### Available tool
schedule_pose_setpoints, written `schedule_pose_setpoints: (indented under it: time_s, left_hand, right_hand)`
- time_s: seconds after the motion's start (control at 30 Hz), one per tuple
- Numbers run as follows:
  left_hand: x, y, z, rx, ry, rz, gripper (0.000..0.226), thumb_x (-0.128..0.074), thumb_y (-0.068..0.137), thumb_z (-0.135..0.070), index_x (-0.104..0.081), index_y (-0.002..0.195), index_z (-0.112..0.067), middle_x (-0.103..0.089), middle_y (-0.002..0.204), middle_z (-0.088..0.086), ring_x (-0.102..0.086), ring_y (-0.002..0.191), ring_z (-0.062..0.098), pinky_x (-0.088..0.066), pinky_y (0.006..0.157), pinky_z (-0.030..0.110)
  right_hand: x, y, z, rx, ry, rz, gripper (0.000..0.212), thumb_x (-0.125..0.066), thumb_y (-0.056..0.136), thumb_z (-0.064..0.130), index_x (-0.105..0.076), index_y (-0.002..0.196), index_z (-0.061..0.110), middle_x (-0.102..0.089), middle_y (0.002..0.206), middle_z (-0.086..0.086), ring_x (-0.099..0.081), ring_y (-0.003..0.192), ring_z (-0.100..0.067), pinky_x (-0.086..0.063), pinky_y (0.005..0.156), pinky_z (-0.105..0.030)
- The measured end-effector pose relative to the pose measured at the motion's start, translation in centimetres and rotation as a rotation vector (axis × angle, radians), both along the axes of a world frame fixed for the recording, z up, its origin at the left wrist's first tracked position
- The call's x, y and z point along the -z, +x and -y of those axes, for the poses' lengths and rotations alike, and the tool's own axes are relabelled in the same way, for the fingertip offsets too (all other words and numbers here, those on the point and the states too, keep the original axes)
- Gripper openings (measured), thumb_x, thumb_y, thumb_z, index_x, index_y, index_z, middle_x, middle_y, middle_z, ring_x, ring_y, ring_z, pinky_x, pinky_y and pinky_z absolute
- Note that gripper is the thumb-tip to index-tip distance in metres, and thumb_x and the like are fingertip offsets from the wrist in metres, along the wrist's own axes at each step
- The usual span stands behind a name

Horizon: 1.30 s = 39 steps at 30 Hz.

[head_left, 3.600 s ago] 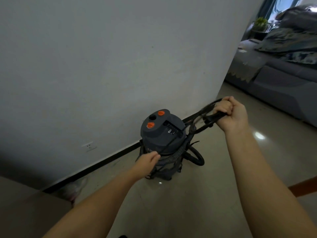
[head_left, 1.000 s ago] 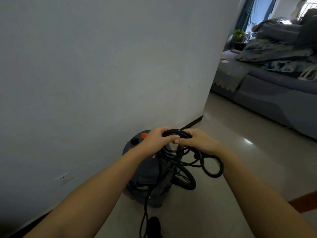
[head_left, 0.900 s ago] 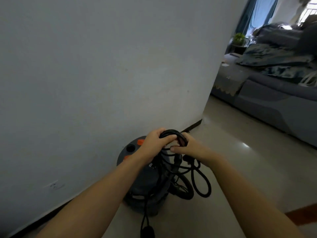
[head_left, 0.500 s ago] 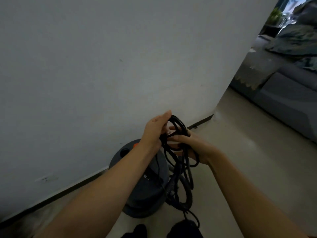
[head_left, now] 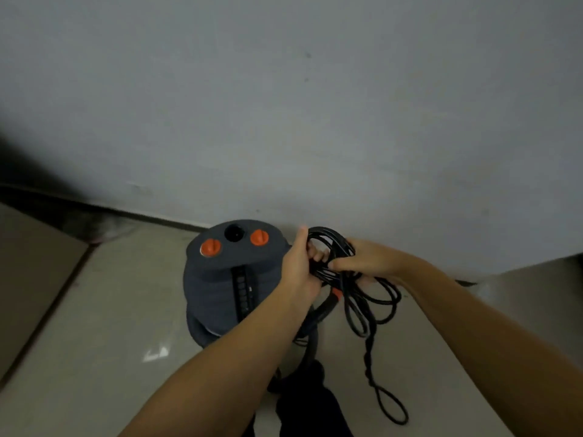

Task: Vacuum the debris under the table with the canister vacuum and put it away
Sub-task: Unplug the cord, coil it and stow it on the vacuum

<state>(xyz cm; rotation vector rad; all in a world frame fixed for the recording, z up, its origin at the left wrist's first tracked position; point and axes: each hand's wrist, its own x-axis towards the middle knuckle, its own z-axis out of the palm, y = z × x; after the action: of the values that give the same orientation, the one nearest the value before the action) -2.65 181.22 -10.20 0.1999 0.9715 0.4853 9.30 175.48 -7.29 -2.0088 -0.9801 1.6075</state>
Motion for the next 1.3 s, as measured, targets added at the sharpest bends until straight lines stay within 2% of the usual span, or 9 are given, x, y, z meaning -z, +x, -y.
schedule_pose_setpoints:
  time_s: [0.13,0.27,0.4,0.57,0.67,0.77,0.93,1.13,1.3]
  left_hand:
    - [2.5,-0.4,1.1,0.002,-0.066,-0.137,0.04,-0.044,0.099,-0.039,-0.058,0.074,-0.011,-0.058,0.057,0.001,-0.056,0.055,0.015,-0.048,0.058,0.029]
    - [7.7,-3.8,-0.4,0.189,0.101,-0.346,0.031,-0.038,0.103,-0.028,-0.061,0.089,-0.013,-0.065,0.089,0.009,-0.061,0.079,0.02,-0.049,0.073,0.03]
    - [12.6,-10.0,-2.5,-0.024,0.208,-0.689,0.026,-0.042,0.097,-0.007,-0.054,0.075,-0.015,-0.053,0.07,0.004,-0.05,0.06,0.014,-0.046,0.057,0.023]
    - [17.3,-15.4,-4.2,-0.095,0.153,-0.73,0.033,-0.034,0.092,0.007,-0.051,0.069,-0.01,-0.052,0.046,-0.001,-0.048,0.042,0.011,-0.038,0.039,0.014]
    - [20.3,-15.5,-5.1,0.055,0.274,-0.767,0.028,-0.039,0.093,0.007,-0.059,0.082,-0.01,-0.058,0.074,0.011,-0.051,0.063,0.021,-0.048,0.056,0.02]
    - [22.2,-15.9,-6.4,0.514,0.52,-0.873,0.026,-0.048,0.096,-0.008,-0.06,0.119,-0.013,-0.063,0.1,0.004,-0.06,0.088,0.021,-0.052,0.082,0.033]
    - [22.5,-16.7,-9.1,0.733,0.578,-0.69,0.023,-0.051,0.096,-0.007,-0.056,0.118,-0.01,-0.065,0.079,0.011,-0.064,0.061,0.015,-0.06,0.065,0.032]
    - [22.2,-15.7,-9.2,0.538,0.272,-0.459,0.033,-0.038,0.097,-0.007,-0.058,0.121,-0.019,-0.067,0.092,0.0,-0.064,0.085,0.013,-0.055,0.068,0.028]
    - [22.2,-15.9,-8.9,0.621,0.427,-0.492,0.038,-0.035,0.101,-0.008,-0.053,0.132,-0.022,-0.065,0.109,0.004,-0.063,0.096,0.016,-0.058,0.071,0.027]
  right_hand:
    - [2.4,1.7,-1.3,-0.209,-0.112,-0.028,0.014,-0.061,0.092,0.013,-0.059,0.104,0.02,-0.067,0.094,-0.002,-0.066,0.077,-0.006,-0.051,0.057,-0.012]
    - [9.7,1.0,-2.5,-0.252,-0.129,0.002,0.039,-0.073,0.082,0.023,-0.057,0.116,0.016,-0.066,0.103,-0.001,-0.065,0.092,-0.015,-0.057,0.071,-0.022]
    - [16.1,-1.7,-3.8,-0.261,-0.101,0.008,0.029,-0.07,0.085,0.021,-0.051,0.107,0.022,-0.06,0.09,0.007,-0.059,0.078,-0.011,-0.05,0.056,-0.011]
    - [21.7,-4.7,-6.5,-0.294,-0.101,0.1,0.057,-0.068,0.088,0.029,-0.042,0.136,0.014,-0.054,0.129,-0.004,-0.058,0.113,-0.025,-0.054,0.074,-0.033]
    - [23.8,-6.0,-8.0,-0.369,-0.167,0.108,0.057,-0.065,0.089,0.034,-0.04,0.138,0.019,-0.05,0.131,-0.001,-0.057,0.113,-0.024,-0.058,0.071,-0.031]
    - [25.1,-6.3,-9.2,-0.395,-0.152,0.156,0.058,-0.066,0.088,0.034,-0.043,0.138,0.016,-0.053,0.135,-0.006,-0.056,0.115,-0.026,-0.054,0.092,-0.043]
    - [25.1,-6.3,-10.0,-0.401,-0.132,0.291,0.062,-0.067,0.088,0.032,-0.041,0.139,0.01,-0.049,0.141,-0.011,-0.052,0.123,-0.029,-0.046,0.099,-0.037]
    - [23.2,-7.1,-8.1,-0.385,-0.177,0.632,0.046,-0.062,0.091,0.034,-0.044,0.122,0.005,-0.059,0.118,-0.019,-0.058,0.103,-0.036,-0.045,0.072,-0.035]
    - [24.0,-10.2,-9.5,-0.342,-0.154,0.462,0.054,-0.063,0.09,0.036,-0.043,0.129,0.003,-0.057,0.125,-0.018,-0.056,0.111,-0.033,-0.049,0.083,-0.035]
